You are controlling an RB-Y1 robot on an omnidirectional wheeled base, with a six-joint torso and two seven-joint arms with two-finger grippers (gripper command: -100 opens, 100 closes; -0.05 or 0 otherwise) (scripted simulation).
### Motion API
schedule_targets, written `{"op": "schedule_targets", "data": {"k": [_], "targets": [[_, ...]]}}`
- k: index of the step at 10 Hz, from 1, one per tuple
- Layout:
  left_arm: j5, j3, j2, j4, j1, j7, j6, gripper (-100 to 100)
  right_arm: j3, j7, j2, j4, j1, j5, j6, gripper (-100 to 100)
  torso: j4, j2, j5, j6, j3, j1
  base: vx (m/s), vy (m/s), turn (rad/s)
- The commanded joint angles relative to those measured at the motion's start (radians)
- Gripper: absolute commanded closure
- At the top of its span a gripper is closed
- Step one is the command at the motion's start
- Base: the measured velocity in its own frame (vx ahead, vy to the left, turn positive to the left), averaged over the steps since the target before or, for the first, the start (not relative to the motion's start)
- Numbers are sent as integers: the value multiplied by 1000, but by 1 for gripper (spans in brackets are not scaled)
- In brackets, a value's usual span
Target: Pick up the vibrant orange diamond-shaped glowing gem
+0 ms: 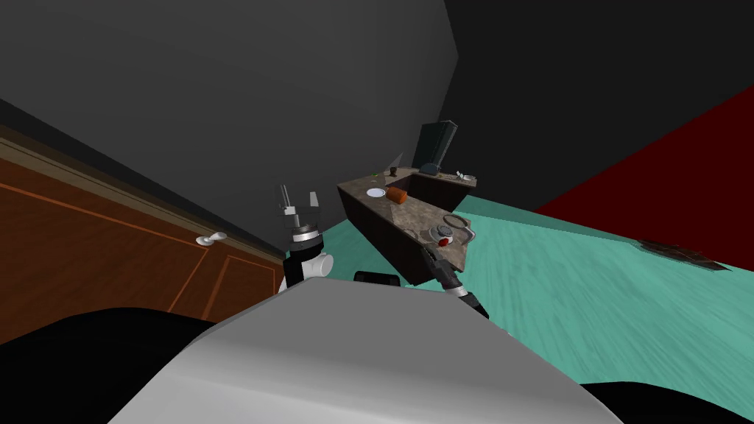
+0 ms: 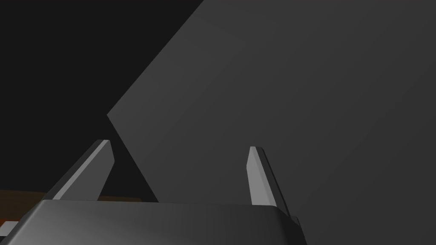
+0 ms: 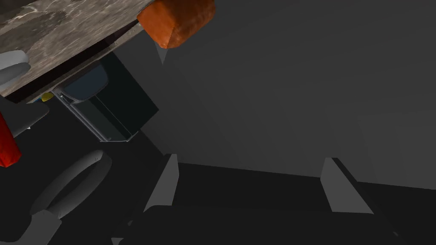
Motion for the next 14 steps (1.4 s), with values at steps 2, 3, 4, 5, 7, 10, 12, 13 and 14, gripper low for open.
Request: {"op": "schedule_targets", "data": {"k": [2,3,4,5,7,10,12,13,14], "targets": [[0,0,0,0,0,0,0,0,-16,17,-24,10,50,60,7,-100,0,1,0,0,0,0,71,121,82],[0,0,0,0,0,0,0,0,-26,36,-42,28,85,98,18,-100,0,2,0,0,1,0,85,155,133],[0,0,0,0,0,0,0,0,-35,57,-60,47,114,135,32,-100,0,1,0,0,1,2,168,204,189],[0,0,0,0,0,0,0,0,-35,57,-60,47,121,165,32,-100,-1,-3,1,0,-2,5,136,148,45],[0,0,0,0,0,0,0,0,-45,80,-79,67,157,217,49,-100,0,0,1,0,0,2,75,120,93],[0,0,0,0,0,0,0,0,-64,134,-118,111,228,308,92,-100,1,3,0,0,2,-1,70,102,118],[0,0,0,0,0,0,0,0,-74,164,-138,135,265,357,118,-100,0,2,0,0,1,-3,90,81,94],[0,0,0,0,0,0,0,0,-74,164,-138,135,265,371,118,-100,0,1,0,0,1,-2,80,77,63],[0,0,0,0,0,0,0,0,-83,196,-158,159,301,412,147,-100,0,2,0,0,1,-2,67,97,151]]}}
